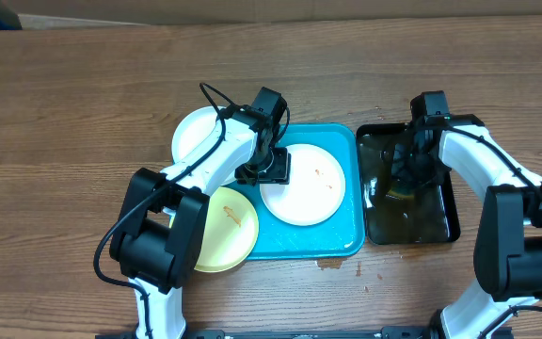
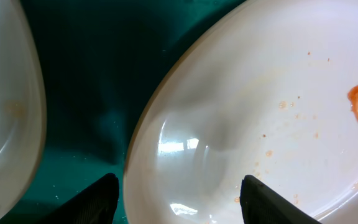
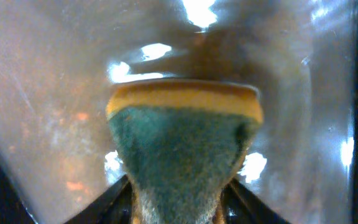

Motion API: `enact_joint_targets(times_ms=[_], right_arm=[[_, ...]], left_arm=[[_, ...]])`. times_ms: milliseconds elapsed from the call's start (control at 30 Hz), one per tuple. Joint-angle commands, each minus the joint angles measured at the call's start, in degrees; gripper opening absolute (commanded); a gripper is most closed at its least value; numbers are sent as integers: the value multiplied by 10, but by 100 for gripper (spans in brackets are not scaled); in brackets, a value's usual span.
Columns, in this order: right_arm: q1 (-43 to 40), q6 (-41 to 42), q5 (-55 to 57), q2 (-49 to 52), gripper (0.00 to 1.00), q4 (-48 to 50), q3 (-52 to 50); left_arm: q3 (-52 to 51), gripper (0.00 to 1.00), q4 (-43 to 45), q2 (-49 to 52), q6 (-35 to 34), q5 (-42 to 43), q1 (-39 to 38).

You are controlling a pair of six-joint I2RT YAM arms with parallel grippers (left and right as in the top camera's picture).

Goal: Clean dirty plates on tray and stack at the side
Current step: 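Dip and rub the sponge in the black tray's water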

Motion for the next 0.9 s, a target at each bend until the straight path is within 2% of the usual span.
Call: enact_joint_targets(times_ms=[0, 67, 133, 167, 200, 233, 433, 700, 767, 867], right_arm=[[-2, 1, 9, 1, 60, 9, 1], [-2, 1, 9, 1, 60, 19, 1], [-2, 1, 9, 1, 51, 27, 1], [-2, 1, 9, 1, 34, 31, 1], [-2, 1, 9, 1, 10, 34, 1], [-2, 1, 7, 1, 4, 35, 1], [-2, -10, -22, 1, 4, 39, 2], [-1, -16, -22, -12, 4, -50, 78], [-1, -16, -21, -21, 4, -73, 96], [-1, -16, -16, -37, 4, -98, 110]], left_arm=[[2, 64, 4, -9, -8, 5, -1], [2, 64, 6, -9, -8, 5, -1], [2, 63, 8, -9, -8, 5, -1], [2, 62, 8, -9, -9, 5, -1], [2, 60, 8, -9, -8, 5, -1], [2, 59, 7, -9, -9, 5, -1], [2, 57, 9, -9, -9, -5, -5], [2, 31, 7, -9, -8, -22, -8], [2, 17, 7, -9, -8, -28, -7], [2, 5, 7, -9, -8, -28, -7]])
